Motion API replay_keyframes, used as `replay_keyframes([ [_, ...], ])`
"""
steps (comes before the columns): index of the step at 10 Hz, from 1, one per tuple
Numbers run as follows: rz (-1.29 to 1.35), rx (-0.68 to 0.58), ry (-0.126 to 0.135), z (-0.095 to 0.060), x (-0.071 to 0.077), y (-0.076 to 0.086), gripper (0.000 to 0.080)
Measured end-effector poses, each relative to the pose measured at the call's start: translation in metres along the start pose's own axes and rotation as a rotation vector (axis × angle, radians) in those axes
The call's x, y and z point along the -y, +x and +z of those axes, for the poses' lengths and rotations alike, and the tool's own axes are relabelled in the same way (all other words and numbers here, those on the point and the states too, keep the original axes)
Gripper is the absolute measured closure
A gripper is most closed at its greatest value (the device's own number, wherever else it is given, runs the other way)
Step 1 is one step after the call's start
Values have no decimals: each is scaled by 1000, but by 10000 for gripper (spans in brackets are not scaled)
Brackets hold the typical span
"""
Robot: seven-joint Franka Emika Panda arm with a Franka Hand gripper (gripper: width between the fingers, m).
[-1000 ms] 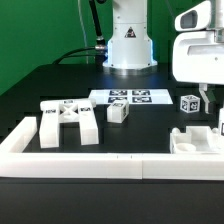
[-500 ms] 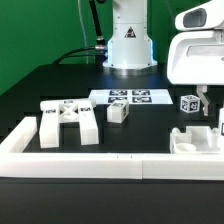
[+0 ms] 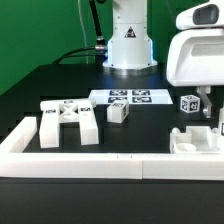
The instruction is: Assemble chair
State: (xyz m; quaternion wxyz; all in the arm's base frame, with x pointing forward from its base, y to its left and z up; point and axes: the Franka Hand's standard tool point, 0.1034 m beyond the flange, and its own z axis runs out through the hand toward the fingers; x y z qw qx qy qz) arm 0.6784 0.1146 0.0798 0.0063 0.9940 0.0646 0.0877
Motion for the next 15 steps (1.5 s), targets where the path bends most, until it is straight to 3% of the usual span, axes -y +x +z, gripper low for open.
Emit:
replay_keyframes([
  [5, -263, 1, -4, 1, -7, 0, 151],
  [6, -256, 1, -4, 1, -6, 0, 251],
  [7, -255, 1, -4, 1, -7, 0, 251],
  [8, -255, 1, -4, 1, -7, 0, 447],
  [9, -255, 1, -4, 0, -7, 0, 509],
  [12, -147, -3, 3, 0, -8, 0, 509],
  [15, 209, -6, 9, 0, -7, 1, 509],
])
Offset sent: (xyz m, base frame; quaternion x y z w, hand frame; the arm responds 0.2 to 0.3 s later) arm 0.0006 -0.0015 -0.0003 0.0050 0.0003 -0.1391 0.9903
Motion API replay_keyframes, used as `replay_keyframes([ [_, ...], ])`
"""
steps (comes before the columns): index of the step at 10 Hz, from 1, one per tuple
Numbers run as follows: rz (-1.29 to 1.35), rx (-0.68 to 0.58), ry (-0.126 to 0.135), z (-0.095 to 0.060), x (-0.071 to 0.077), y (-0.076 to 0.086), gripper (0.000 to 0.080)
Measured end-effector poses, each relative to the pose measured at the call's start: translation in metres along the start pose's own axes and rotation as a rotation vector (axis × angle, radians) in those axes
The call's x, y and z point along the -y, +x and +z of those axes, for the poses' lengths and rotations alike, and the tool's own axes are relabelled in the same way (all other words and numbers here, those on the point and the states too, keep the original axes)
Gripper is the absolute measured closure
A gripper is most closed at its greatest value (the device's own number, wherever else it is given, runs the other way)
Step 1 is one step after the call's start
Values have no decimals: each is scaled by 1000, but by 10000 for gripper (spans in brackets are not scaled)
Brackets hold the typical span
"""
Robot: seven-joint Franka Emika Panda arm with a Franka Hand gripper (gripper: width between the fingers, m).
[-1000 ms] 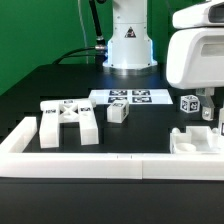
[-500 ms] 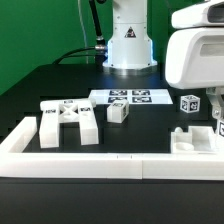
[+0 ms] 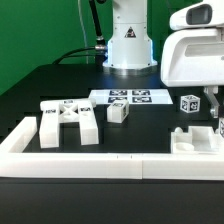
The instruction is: Assemble chair
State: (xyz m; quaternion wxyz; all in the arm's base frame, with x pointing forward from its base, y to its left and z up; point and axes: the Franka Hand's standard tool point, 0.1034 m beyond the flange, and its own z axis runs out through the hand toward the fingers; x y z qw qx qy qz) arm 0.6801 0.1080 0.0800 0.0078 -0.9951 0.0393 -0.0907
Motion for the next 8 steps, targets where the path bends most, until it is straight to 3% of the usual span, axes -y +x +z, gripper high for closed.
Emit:
replay_keyframes([
  [4, 289, -3, -15, 0, -6, 0, 509],
  [8, 523, -4, -62, -1, -23, 0, 509],
])
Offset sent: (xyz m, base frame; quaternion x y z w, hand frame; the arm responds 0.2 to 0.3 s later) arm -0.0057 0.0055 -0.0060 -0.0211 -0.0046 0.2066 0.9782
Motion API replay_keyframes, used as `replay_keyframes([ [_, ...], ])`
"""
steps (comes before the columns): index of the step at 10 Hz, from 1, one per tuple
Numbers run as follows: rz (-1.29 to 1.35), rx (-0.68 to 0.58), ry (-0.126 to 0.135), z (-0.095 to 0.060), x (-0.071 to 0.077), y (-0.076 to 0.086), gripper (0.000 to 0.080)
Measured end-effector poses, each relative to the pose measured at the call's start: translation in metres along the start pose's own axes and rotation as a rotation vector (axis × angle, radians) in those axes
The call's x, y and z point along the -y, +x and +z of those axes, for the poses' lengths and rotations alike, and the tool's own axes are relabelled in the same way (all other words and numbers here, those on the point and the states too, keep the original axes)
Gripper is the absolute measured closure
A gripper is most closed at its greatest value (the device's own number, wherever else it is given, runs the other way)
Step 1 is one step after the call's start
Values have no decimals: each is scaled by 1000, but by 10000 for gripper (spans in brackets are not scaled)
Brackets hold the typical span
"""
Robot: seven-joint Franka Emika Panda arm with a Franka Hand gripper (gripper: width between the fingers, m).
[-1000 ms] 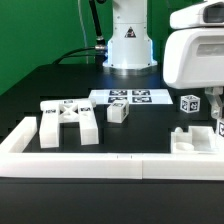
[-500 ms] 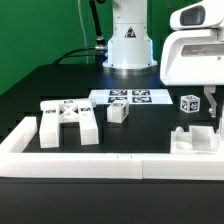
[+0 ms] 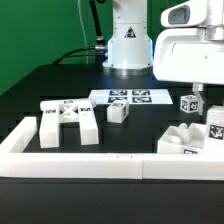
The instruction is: Assemble chair
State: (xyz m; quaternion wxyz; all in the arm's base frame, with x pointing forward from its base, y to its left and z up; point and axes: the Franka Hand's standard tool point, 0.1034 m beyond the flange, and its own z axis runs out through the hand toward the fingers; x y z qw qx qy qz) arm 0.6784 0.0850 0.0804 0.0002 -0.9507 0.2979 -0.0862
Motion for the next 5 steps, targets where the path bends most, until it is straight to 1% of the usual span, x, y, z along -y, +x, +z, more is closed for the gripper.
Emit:
replay_keyframes([
  [1, 21, -2, -9, 0, -4, 2, 499],
  [2, 18, -1, -7, 0, -3, 2, 499],
  [3, 14, -2, -6, -1, -2, 1, 316],
  [4, -29, -6, 1, -7, 1, 2, 316],
  [5, -99, -9, 8, -15, 1, 3, 190],
])
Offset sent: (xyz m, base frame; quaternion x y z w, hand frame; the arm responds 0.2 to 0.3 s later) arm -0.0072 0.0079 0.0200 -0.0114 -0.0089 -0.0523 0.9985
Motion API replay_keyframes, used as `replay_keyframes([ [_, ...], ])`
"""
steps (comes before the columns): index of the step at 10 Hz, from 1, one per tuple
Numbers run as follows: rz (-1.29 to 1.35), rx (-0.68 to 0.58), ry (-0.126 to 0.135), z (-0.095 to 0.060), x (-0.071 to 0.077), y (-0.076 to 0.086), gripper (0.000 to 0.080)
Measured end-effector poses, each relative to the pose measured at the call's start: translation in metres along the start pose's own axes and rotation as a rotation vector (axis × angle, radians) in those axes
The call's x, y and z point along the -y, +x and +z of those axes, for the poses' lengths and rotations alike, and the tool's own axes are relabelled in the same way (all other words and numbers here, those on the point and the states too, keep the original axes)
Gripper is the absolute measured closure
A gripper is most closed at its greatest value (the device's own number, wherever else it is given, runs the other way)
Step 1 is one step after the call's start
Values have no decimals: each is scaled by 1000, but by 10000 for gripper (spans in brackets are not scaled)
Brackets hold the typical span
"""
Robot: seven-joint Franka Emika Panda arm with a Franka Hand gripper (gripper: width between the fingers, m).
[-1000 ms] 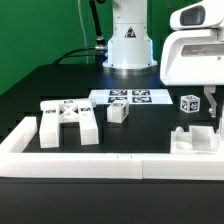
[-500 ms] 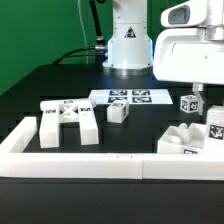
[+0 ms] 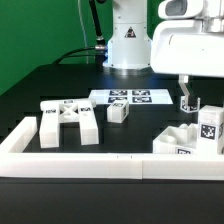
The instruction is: Assemble chair
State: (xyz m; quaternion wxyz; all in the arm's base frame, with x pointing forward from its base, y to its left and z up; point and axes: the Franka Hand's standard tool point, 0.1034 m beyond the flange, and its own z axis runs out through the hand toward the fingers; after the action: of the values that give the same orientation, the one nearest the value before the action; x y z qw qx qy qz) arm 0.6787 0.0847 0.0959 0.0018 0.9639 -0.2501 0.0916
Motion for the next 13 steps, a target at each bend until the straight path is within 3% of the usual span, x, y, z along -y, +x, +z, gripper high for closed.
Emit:
replay_keyframes([
  [3, -192, 0, 7, -13, -6, -2, 152],
  [10, -228, -2, 9, -14, -9, -6, 151],
  [11, -276, 1, 11, -21, -27, -13, 151],
  [13, -363, 9, 9, -30, -83, -20, 151],
])
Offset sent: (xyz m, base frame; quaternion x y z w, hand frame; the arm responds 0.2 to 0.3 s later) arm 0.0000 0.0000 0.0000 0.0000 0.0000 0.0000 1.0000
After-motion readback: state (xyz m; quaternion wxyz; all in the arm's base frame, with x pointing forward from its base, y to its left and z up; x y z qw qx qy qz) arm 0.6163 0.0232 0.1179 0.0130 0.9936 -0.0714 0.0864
